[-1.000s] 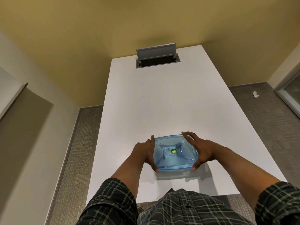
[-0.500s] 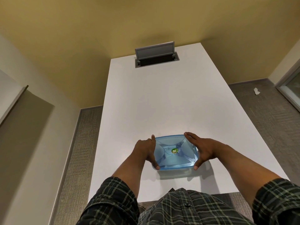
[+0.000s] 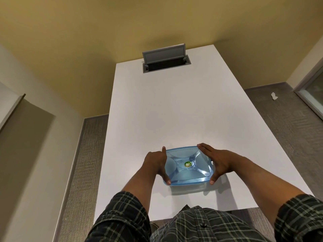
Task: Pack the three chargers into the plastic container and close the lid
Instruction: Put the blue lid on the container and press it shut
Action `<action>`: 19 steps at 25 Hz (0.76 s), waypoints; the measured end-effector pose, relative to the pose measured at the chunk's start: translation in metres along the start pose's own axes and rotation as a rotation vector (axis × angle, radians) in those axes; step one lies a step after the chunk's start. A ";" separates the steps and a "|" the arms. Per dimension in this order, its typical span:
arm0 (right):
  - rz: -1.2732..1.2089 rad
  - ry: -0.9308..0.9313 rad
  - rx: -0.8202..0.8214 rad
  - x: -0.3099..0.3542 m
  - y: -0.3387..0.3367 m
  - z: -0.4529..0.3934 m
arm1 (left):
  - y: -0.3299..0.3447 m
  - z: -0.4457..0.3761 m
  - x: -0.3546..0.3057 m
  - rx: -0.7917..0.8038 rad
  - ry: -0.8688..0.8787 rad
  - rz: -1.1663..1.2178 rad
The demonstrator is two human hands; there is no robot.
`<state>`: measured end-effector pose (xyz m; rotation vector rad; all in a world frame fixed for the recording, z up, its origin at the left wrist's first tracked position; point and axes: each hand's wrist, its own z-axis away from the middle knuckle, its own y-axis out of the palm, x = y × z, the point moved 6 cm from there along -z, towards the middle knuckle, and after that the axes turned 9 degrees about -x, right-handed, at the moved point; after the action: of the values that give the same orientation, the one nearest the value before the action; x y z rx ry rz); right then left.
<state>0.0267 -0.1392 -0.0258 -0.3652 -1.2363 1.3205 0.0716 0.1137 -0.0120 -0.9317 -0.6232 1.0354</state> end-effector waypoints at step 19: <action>0.053 0.023 0.000 0.005 -0.005 -0.008 | -0.004 0.002 -0.003 0.080 -0.019 0.047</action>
<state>0.0349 -0.1329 -0.0223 -0.4144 -1.2148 1.3585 0.0711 0.1109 -0.0076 -0.8704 -0.5740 1.1047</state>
